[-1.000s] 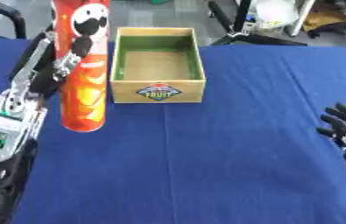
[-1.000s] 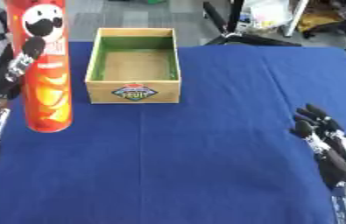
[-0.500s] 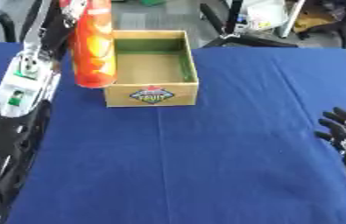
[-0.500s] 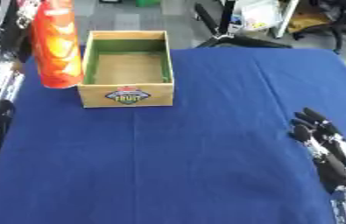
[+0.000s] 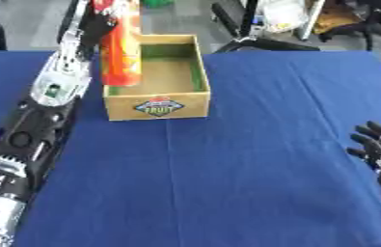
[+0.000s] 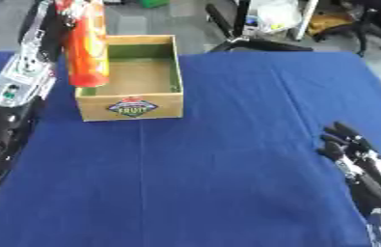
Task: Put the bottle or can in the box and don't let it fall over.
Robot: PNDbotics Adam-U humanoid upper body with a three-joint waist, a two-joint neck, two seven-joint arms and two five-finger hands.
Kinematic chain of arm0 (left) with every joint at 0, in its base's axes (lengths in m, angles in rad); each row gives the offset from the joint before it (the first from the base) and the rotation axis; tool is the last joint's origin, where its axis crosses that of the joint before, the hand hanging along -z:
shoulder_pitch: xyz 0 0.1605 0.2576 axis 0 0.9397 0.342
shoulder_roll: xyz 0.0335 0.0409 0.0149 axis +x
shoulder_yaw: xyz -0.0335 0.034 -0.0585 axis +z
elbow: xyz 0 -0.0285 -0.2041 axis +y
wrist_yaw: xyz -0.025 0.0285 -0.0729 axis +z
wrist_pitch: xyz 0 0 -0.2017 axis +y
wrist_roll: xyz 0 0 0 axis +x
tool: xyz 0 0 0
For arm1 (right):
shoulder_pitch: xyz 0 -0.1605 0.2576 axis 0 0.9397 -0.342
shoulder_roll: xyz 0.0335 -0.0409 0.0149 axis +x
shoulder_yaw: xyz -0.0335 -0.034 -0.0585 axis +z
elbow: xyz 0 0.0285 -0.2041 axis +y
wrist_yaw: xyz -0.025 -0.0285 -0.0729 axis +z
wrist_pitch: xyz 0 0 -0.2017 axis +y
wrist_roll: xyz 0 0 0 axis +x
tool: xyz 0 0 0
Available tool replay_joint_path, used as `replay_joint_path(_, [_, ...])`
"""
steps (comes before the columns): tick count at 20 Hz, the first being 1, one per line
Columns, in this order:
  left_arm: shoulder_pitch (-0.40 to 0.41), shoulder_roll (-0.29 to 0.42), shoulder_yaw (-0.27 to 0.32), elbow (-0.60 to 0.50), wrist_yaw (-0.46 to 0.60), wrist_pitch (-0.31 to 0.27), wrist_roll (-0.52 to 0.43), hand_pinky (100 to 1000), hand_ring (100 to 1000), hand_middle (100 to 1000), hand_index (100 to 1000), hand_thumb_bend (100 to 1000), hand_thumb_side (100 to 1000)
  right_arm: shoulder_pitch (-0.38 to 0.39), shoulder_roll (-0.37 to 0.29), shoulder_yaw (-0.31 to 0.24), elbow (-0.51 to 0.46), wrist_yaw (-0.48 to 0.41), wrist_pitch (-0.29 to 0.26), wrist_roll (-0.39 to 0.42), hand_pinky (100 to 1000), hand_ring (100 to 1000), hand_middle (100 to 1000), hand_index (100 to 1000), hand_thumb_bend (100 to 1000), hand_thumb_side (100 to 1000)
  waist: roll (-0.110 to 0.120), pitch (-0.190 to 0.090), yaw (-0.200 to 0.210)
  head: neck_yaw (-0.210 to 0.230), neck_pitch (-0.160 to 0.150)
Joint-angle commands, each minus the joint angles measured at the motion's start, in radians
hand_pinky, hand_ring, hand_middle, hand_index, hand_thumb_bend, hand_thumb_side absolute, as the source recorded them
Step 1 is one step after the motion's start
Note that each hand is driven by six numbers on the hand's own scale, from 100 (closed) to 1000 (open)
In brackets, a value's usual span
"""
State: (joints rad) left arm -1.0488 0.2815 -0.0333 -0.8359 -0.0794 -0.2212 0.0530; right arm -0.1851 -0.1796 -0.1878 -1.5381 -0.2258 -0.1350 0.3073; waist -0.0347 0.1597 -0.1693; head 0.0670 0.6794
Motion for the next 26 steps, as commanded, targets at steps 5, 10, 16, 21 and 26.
replay_joint_path(5, [-0.043, 0.007, 0.018, 0.086, -0.078, -0.024, 0.072, 288, 500, 440, 715, 100, 499, -0.015, -0.014, 0.003, -0.006, -0.01, -0.003, 0.009, 807, 898, 848, 908, 548, 427, 0.004, -0.008, -0.018, 0.005, -0.018])
replay_joint_path(10, [-0.035, 0.01, 0.011, 0.097, -0.16, -0.02, 0.047, 610, 775, 725, 848, 100, 510, -0.015, -0.014, 0.003, -0.007, -0.01, -0.002, 0.01, 807, 898, 848, 908, 548, 426, 0.006, -0.006, -0.019, 0.002, -0.018])
replay_joint_path(16, [-0.031, 0.019, 0.012, 0.088, -0.261, -0.014, 0.034, 773, 992, 998, 958, 254, 609, -0.014, -0.015, 0.002, -0.007, -0.011, -0.002, 0.009, 807, 898, 849, 908, 548, 425, 0.007, -0.006, -0.016, 0.0, -0.015])
replay_joint_path(21, [-0.029, 0.027, 0.012, 0.078, -0.299, -0.005, 0.017, 838, 1000, 1000, 1000, 393, 666, -0.013, -0.015, 0.001, -0.007, -0.011, -0.002, 0.009, 808, 898, 849, 908, 547, 425, 0.006, -0.006, -0.013, -0.002, -0.013])
replay_joint_path(26, [-0.025, 0.033, 0.011, 0.066, -0.338, 0.006, -0.002, 864, 1000, 1000, 1000, 451, 691, -0.012, -0.014, 0.0, -0.007, -0.011, -0.002, 0.009, 808, 898, 849, 908, 548, 424, 0.005, -0.008, -0.008, -0.004, -0.013])
